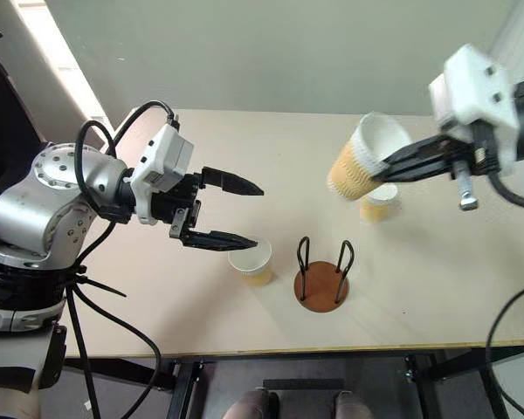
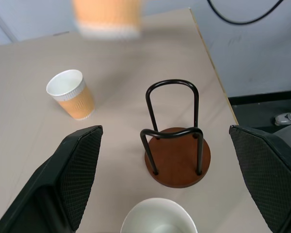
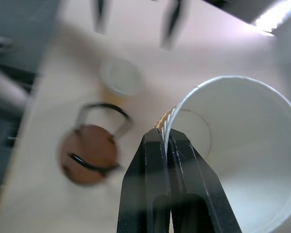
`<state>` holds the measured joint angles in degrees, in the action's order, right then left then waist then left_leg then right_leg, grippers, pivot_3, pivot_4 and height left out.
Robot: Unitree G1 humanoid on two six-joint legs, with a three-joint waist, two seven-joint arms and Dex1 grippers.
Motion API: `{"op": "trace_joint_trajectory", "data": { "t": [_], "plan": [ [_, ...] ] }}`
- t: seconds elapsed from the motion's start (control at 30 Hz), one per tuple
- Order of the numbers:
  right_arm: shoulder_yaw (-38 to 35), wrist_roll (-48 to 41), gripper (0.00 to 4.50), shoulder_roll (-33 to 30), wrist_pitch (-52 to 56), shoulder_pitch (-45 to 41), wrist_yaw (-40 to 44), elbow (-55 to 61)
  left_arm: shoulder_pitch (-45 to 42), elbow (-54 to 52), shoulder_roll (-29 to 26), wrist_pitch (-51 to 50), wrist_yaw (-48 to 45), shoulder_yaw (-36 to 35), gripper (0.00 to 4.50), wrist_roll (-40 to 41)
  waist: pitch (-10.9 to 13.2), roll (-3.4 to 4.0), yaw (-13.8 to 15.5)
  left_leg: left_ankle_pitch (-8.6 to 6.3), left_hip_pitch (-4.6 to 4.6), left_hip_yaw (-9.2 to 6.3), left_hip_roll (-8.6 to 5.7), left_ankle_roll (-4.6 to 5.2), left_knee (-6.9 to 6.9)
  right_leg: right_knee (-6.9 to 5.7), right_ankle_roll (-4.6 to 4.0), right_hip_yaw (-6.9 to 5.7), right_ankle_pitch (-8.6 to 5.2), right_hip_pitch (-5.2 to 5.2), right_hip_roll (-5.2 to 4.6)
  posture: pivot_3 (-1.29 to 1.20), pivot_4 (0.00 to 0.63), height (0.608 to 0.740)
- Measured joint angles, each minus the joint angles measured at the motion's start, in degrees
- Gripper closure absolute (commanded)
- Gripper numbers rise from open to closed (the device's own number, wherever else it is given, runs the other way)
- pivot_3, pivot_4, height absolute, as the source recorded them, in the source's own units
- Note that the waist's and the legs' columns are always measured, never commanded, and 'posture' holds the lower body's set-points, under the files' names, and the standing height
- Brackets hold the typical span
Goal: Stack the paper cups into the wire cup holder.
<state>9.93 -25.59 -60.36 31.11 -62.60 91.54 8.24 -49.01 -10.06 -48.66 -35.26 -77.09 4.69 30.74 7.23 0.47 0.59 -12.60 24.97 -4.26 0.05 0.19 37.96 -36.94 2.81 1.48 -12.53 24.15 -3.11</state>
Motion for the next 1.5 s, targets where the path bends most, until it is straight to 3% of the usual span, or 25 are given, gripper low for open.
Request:
{"op": "trace_joint_trajectory", "data": {
  "t": [0.23,0.7,0.8,1.17,1.4,1.5],
  "plan": [
    [7.33,1.02,4.45,-0.46,-6.18,1.52,0.68,-0.05,2.05,-1.99,-1.78,-0.27,0.57,-0.13,0.00,0.12,0.01,0.00,0.05,0.11,0.03,0.03,0.00,-0.31,-0.01,0.03,-0.04,0.01,-0.03,0.01,-0.06,0.00,0.150,0.740],
    [11.56,1.48,4.45,0.38,-10.03,2.49,0.70,0.88,4.13,-5.17,-3.26,-1.49,2.86,-0.92,0.00,1.37,0.01,0.00,0.00,-0.09,-0.03,0.01,0.02,-0.03,-0.02,-0.07,-0.21,0.00,-0.07,0.01,-0.05,0.00,0.150,0.740],
    [11.82,2.09,3.88,0.80,-10.09,2.49,0.70,0.93,4.22,-5.21,-3.26,-1.49,3.52,-1.00,0.00,1.44,0.01,0.00,0.01,-0.09,-0.03,0.00,0.01,-0.04,-0.02,-0.07,-0.24,0.00,-0.06,0.01,-0.05,0.00,0.150,0.740],
    [12.70,5.17,0.07,4.02,-9.75,2.18,-0.14,-1.33,2.40,-2.85,-0.10,-0.58,7.67,-0.86,0.00,-0.68,0.01,0.00,0.00,-0.10,-0.04,-0.01,0.02,-0.08,0.00,-0.08,-0.31,-0.01,0.01,0.01,-0.06,0.00,0.150,0.740],
    [11.47,18.32,0.03,9.56,-18.58,-6.09,-10.26,-29.49,-5.13,7.52,8.58,-0.14,19.42,2.02,0.00,-8.97,0.01,0.00,0.08,-0.06,-0.06,-0.02,-0.02,0.02,0.04,0.06,-0.46,0.00,0.53,0.03,-0.13,0.00,0.150,0.740],
    [11.88,24.10,0.03,11.52,-24.85,-7.47,-13.34,-40.21,-5.39,9.49,9.86,-0.38,21.17,3.35,0.00,-11.04,0.01,0.00,0.08,-0.05,-0.05,-0.02,0.00,-0.02,-0.03,0.01,-0.41,0.00,0.56,0.12,-0.11,0.00,0.150,0.740]
  ]
}}
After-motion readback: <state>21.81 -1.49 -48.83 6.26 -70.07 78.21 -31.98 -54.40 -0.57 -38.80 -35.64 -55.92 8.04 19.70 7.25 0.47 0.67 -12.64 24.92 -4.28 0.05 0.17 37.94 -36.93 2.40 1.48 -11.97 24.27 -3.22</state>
